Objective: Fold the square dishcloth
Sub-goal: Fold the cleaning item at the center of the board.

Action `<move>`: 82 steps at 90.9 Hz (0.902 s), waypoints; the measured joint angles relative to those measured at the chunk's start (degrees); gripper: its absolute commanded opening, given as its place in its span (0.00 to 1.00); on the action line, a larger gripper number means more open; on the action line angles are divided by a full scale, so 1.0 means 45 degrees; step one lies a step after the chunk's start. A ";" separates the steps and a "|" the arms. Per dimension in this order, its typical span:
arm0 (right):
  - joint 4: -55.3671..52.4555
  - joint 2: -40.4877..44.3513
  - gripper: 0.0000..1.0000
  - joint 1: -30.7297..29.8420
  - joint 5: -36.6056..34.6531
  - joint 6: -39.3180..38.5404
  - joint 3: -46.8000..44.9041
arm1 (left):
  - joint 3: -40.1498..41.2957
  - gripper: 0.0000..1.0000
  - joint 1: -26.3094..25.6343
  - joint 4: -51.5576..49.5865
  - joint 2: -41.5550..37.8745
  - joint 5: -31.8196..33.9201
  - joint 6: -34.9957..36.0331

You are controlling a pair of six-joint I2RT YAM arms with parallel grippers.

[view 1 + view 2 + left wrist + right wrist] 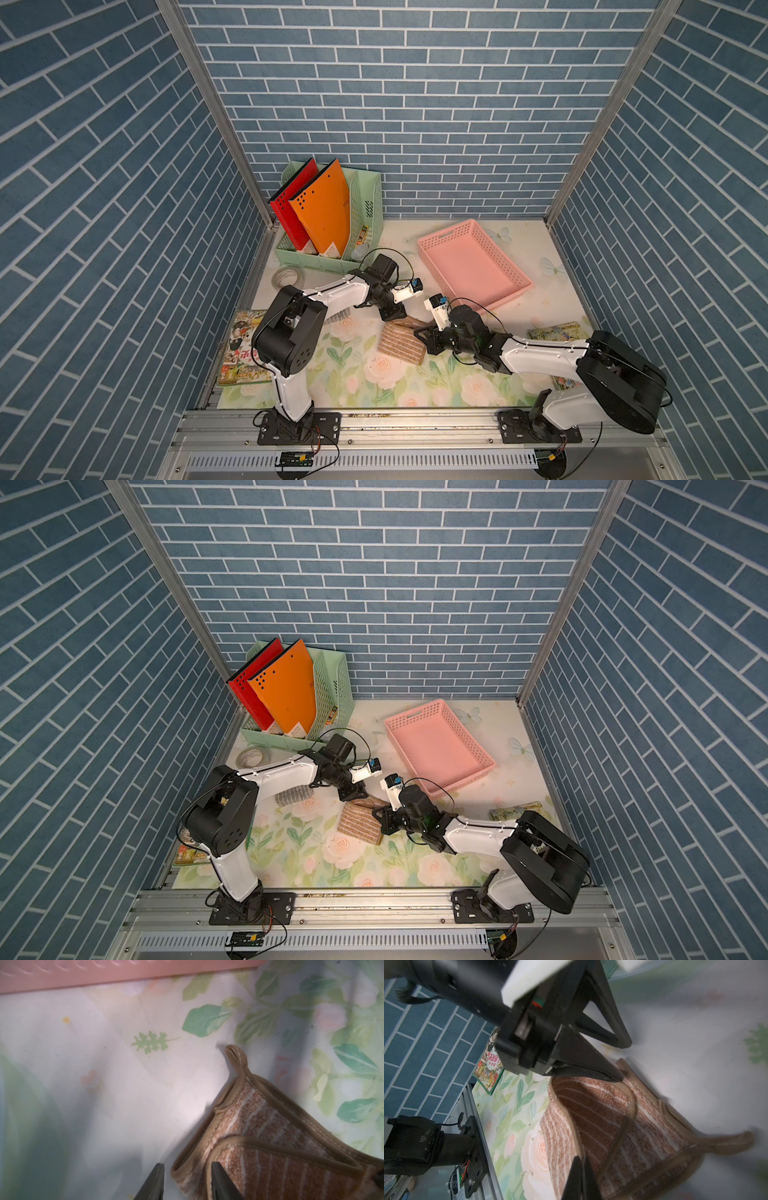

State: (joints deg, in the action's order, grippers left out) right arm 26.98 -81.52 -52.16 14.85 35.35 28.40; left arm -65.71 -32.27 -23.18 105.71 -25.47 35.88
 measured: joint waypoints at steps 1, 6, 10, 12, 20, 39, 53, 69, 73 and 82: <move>0.0005 -0.0010 0.00 0.0010 0.0005 0.0000 0.0019 | 0.0000 0.39 -0.0015 0.0000 0.0044 0.0024 0.0034; 0.0000 -0.0044 0.00 0.0083 0.0053 0.0000 0.0092 | 0.0000 0.39 -0.0107 -0.0034 0.0257 0.0141 0.0180; -0.0005 -0.0107 0.00 0.0141 0.0087 -0.0005 0.0175 | 0.0000 0.39 -0.0160 -0.0063 0.0374 0.0219 0.0282; -0.0005 -0.0146 0.00 0.0175 0.0102 -0.0005 0.0214 | 0.0010 0.38 -0.0175 -0.0068 0.0398 0.0253 0.0330; -0.0005 -0.0330 0.00 0.0350 0.0141 -0.0005 0.0355 | 0.0039 0.36 -0.0233 -0.0063 0.0393 0.0408 0.0529; -0.0010 -0.1341 0.00 0.1219 0.0364 -0.0160 0.0782 | 0.0044 0.34 -0.0316 -0.0058 0.0393 0.0573 0.0860; -0.0044 -0.2317 0.00 0.1749 0.0481 -0.0379 0.1078 | 0.0044 0.32 -0.0325 -0.0083 0.0393 0.0563 0.1025; -0.0277 -0.3055 0.00 0.1909 0.0529 -0.0690 0.1336 | -0.0087 0.36 -0.0257 -0.0364 0.0393 0.0432 0.1078; -0.0335 -0.3143 0.00 0.1909 0.0529 -0.0738 0.1394 | -0.0228 0.39 -0.0199 -0.0495 0.0393 0.0413 0.1039; -0.0432 -0.3317 0.00 0.1919 0.0534 -0.0865 0.1506 | -0.0874 0.48 0.0087 -0.0777 0.0369 0.0355 0.0831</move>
State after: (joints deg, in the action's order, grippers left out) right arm 25.04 -96.44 -43.53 17.26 31.46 35.18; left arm -69.65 -31.88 -26.68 107.37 -23.88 39.62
